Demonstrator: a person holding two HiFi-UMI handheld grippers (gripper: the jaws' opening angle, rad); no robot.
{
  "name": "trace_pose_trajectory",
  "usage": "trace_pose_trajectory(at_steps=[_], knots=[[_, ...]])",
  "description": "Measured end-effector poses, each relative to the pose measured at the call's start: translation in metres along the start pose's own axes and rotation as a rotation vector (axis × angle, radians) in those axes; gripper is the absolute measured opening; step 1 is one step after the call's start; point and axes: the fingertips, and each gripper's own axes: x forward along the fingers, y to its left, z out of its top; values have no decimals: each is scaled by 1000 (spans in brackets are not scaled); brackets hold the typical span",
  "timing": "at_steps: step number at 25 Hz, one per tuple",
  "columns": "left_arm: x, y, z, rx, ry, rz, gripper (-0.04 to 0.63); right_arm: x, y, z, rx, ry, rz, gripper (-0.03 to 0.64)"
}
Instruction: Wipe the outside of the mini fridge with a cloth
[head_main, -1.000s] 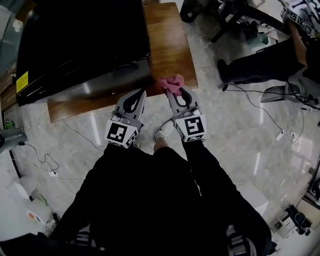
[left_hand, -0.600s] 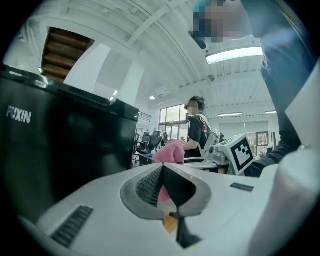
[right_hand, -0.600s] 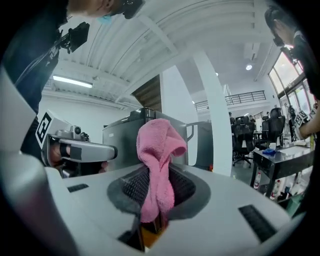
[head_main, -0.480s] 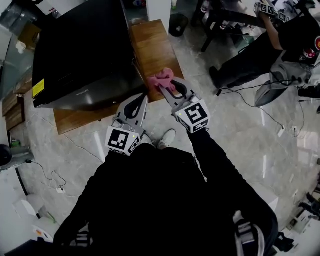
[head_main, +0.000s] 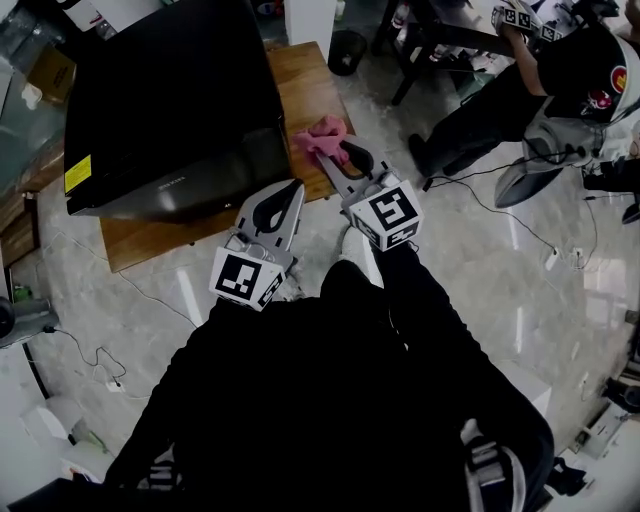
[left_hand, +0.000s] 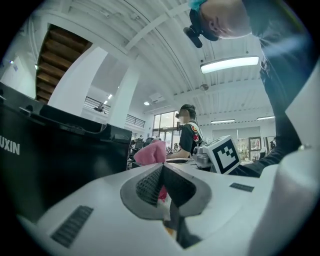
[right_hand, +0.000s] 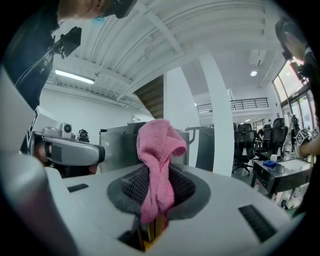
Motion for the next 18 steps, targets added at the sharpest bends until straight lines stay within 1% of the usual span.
trace_pose_trajectory(at_steps=[2,5,7,10,14,18], knots=[[7,2,0,0,-14,13,6,12,-6,1,-15,0,44,89],[34,4,-1,33,-31,61,6,32,-29,1,-31,2,111,89],[53,1,-2,27,-35,108,6,38,-43,2,-33,-2,172,89],[68,4,-8,14,-1,188,6,56,-41,10,-43,-19,302,89],[102,13,-20,1,18,248,6,76,-58,6,-37,-30,382,87],[111,21,-21,-11,2,361,6,86,-54,9,-24,-41,480,87]])
